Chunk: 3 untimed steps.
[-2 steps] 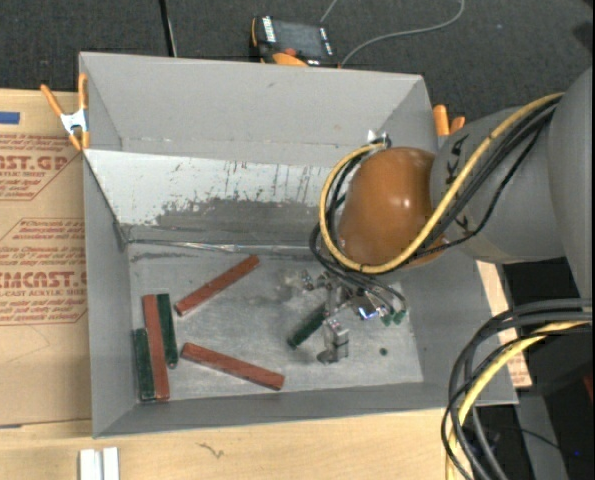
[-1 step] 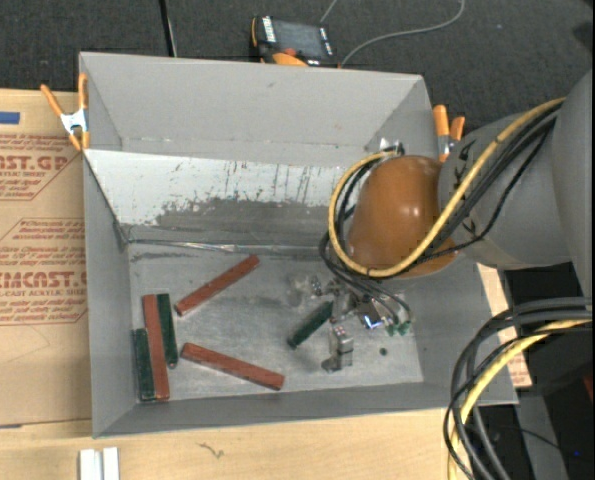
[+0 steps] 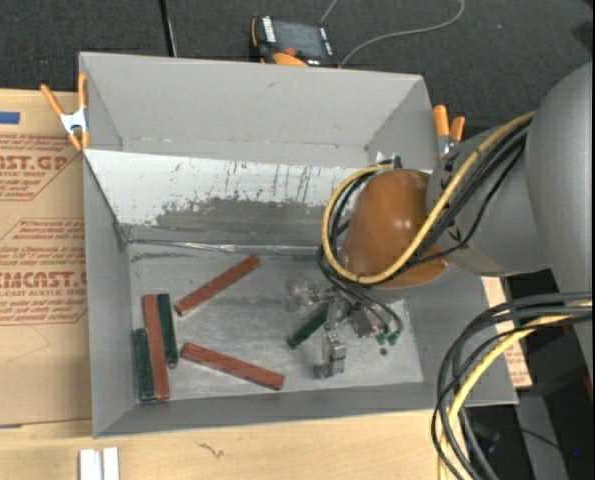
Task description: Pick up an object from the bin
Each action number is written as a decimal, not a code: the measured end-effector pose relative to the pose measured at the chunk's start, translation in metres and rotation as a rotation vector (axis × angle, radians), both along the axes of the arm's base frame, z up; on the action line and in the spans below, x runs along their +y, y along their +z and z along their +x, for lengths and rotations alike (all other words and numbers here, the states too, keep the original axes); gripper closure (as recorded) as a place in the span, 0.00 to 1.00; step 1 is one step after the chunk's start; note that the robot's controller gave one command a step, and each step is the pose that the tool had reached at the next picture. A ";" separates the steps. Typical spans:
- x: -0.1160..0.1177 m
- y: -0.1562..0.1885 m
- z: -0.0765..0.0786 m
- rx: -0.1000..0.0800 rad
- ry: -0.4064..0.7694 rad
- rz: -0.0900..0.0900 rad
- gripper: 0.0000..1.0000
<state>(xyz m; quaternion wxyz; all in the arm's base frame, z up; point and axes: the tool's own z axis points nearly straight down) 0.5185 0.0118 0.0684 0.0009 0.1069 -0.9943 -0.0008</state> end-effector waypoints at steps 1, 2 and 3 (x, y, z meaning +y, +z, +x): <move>0.001 0.000 0.000 -0.002 0.000 0.000 0.00; 0.001 0.000 0.000 -0.002 0.000 0.000 1.00; 0.001 0.065 0.002 -0.009 0.000 -0.001 1.00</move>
Offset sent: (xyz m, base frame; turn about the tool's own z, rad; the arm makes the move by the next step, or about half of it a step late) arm 0.0000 0.0000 0.0000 0.0000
